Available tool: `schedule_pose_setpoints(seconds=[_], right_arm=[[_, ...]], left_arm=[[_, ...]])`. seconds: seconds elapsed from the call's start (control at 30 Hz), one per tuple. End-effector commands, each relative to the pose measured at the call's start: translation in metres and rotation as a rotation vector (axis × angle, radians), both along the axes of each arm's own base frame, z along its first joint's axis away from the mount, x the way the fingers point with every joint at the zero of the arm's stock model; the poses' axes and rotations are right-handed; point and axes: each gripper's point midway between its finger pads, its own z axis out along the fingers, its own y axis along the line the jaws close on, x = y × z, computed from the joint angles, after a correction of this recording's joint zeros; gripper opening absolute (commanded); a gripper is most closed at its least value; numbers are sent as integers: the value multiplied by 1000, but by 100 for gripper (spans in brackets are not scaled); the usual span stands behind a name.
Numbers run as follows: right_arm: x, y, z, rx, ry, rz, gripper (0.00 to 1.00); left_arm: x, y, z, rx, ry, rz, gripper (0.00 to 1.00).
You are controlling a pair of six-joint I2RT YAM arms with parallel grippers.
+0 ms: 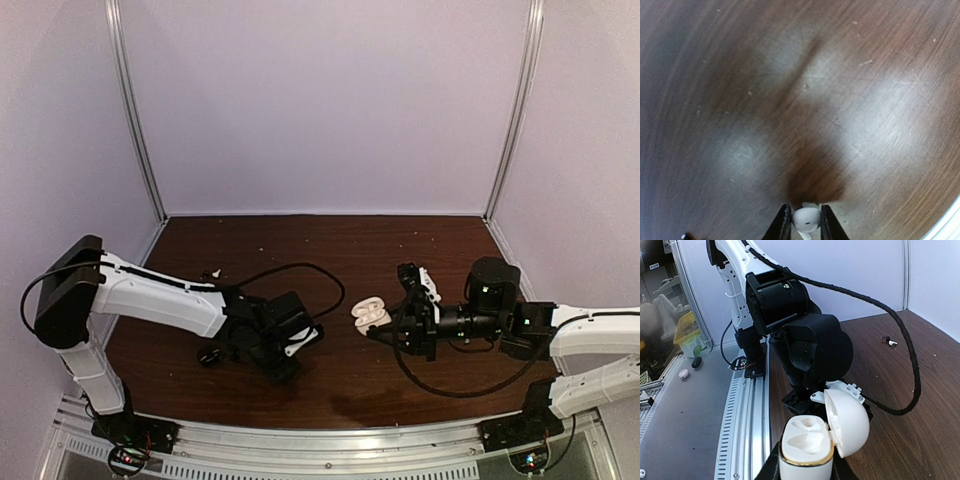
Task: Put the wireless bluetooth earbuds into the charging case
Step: Pick up the left earbud from the center of the board, then insert the left earbud into the left side groove of the charging case.
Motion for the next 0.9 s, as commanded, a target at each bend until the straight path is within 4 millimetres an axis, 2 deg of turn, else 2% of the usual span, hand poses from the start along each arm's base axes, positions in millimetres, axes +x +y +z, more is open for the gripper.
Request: schedule_pose_setpoints(seconds=[0.0, 0.07, 0.17, 0.3, 0.43, 0.47, 0.57, 0.7, 0.87], right_arm=[[6, 2, 17, 56, -51, -29, 3], [9, 2, 17, 61, -81, -43, 3], [13, 2, 19, 90, -131, -62, 3], [17, 7, 18, 102, -183, -63, 3], [22, 9, 23, 108, -258, -70, 4], [23, 8, 25, 118, -282, -81, 3], [30, 4, 33, 141, -351, -129, 3], [38, 2, 43, 192, -417, -186, 2], [50, 0, 53, 243, -480, -263, 0]], left_arm=[[29, -10, 38, -145, -130, 91, 19], [40, -12, 57, -200, -189, 119, 20], [55, -16, 99, -319, -302, 154, 20], [69, -20, 165, -517, -461, 177, 20], [70, -14, 230, -670, -632, 127, 20], [69, -14, 251, -733, -680, 115, 20], [60, -7, 289, -844, -761, 69, 20], [42, -3, 326, -993, -839, -12, 20], [30, -7, 345, -1085, -883, -73, 20]])
